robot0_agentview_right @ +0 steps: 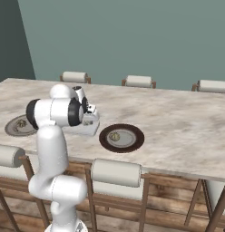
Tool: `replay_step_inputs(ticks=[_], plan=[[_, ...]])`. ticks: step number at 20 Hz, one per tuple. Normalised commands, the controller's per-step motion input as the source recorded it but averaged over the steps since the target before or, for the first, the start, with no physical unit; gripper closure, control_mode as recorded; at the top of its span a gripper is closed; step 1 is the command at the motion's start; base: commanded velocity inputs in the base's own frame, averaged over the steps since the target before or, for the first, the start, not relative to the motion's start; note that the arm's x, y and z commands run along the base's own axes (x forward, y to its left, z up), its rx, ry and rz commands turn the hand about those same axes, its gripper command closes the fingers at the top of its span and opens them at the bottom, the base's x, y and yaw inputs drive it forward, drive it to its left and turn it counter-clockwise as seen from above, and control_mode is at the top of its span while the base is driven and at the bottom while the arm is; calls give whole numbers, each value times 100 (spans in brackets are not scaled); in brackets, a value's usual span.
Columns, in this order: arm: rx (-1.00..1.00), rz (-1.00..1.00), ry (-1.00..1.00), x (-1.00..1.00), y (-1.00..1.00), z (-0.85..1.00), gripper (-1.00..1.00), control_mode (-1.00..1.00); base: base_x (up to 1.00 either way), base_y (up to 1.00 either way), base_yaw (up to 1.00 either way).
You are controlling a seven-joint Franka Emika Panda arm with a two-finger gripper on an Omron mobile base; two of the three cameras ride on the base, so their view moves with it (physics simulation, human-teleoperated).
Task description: Place two dumplings into each of the tupperware containers and then place the containers in the fridge.
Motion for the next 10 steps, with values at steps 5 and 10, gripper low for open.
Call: replay_step_inputs(ticks=[5, 10], plan=[[0, -2, -1, -4, 10, -16, -100, -100, 0, 0, 0], [4, -6, -6, 0, 0, -4, -100, -100, 0, 0, 0]])
